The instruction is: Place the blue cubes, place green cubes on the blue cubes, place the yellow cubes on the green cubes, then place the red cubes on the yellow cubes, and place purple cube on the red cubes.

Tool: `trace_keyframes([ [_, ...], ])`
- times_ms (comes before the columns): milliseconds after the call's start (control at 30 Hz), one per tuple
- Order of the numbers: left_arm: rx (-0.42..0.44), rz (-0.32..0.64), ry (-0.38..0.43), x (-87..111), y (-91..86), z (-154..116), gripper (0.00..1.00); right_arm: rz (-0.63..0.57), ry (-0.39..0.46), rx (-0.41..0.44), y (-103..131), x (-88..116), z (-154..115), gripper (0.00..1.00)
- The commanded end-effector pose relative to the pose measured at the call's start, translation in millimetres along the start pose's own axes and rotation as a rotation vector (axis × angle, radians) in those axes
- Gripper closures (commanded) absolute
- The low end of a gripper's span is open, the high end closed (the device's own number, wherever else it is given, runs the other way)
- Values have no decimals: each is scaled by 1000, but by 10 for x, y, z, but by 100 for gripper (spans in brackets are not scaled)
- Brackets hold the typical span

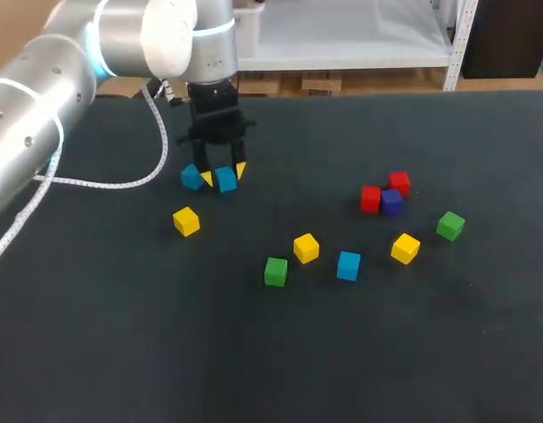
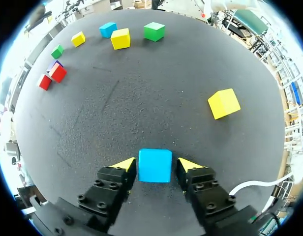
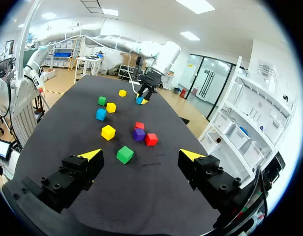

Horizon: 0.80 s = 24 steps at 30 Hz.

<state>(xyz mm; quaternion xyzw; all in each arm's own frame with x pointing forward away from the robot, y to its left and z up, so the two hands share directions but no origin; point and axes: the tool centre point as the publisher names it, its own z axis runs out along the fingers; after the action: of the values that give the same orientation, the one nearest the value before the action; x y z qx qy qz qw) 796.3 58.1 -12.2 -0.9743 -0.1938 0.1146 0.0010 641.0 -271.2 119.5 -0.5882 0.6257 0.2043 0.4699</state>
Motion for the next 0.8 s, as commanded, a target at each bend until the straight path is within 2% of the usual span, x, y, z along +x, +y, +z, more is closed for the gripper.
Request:
trace_keyframes([
  [33, -2, -1, 3, 22, -4, -10, 67, -1, 0, 2, 7, -3, 0, 0],
  [67, -2, -2, 4, 23, -2, -15, 75, -1, 0, 2, 7, -3, 0, 0],
  [100, -3, -3, 5, 24, -1, -22, 90, -1, 0, 2, 7, -3, 0, 0],
  [133, -5, -6, 6, 22, 0, -28, 100, -1, 0, 2, 7, -3, 0, 0],
  [300, -29, -47, 3, -44, -27, -85, 100, -1, 0, 2, 7, -3, 0, 0],
  [433, -68, -139, -12, -226, -51, -159, 100, -1, 0, 2, 7, -3, 0, 0],
  [533, -135, -262, -28, -436, -41, -206, 100, -1, 0, 2, 7, -3, 0, 0],
  [700, -259, -521, -91, -743, 64, -173, 100, -1, 0, 2, 7, -3, 0, 0],
  [800, -269, -642, -84, -910, 203, -99, 100, -1, 0, 2, 7, -3, 0, 0],
])
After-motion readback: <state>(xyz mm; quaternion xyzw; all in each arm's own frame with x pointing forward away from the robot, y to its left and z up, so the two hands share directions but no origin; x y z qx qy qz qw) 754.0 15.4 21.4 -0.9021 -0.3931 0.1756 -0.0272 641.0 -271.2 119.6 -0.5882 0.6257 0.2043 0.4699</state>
